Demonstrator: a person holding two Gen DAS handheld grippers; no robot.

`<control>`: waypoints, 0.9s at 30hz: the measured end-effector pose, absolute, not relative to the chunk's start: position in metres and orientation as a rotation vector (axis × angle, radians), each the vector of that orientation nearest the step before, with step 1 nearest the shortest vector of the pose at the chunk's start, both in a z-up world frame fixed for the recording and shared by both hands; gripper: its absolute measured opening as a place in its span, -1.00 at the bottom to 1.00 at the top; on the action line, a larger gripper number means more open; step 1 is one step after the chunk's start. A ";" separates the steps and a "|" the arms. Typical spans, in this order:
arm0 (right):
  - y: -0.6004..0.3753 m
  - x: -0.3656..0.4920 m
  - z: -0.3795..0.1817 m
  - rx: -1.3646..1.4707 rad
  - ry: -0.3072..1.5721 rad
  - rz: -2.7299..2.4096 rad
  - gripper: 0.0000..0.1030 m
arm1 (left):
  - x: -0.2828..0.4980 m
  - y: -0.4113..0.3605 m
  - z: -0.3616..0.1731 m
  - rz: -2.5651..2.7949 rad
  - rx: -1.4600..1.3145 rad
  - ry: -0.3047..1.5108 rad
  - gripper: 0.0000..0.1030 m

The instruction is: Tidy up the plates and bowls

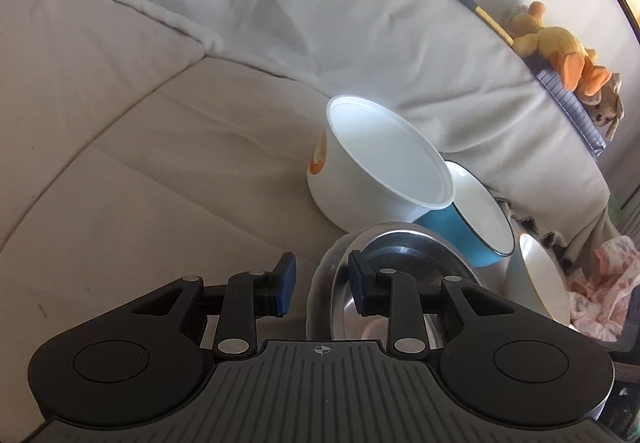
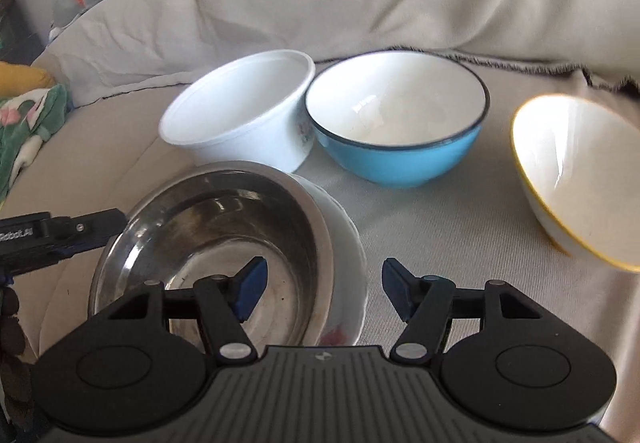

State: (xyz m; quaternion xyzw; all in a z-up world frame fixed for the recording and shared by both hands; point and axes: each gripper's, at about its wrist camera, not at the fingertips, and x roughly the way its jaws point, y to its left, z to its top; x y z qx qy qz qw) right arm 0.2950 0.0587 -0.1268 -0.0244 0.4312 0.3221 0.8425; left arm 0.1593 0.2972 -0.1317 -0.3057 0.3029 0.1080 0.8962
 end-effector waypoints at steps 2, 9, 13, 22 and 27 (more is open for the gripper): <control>0.057 0.304 -0.137 0.009 0.967 0.679 0.24 | 0.159 0.300 -0.135 0.224 -0.653 0.624 -0.27; 0.060 0.302 -0.142 -0.022 0.984 0.722 0.13 | 0.157 0.303 -0.137 0.146 -0.697 0.627 -0.34; 0.064 0.295 -0.142 -0.026 0.992 0.749 0.08 | 0.160 0.299 -0.143 0.192 -0.635 0.689 -0.16; 0.055 0.295 -0.142 0.041 1.036 0.758 0.08 | 0.170 0.283 -0.160 0.099 -0.676 0.741 -0.09; 0.026 0.286 -0.143 0.076 1.048 0.730 0.08 | 0.176 0.265 -0.160 0.020 -0.667 0.745 0.04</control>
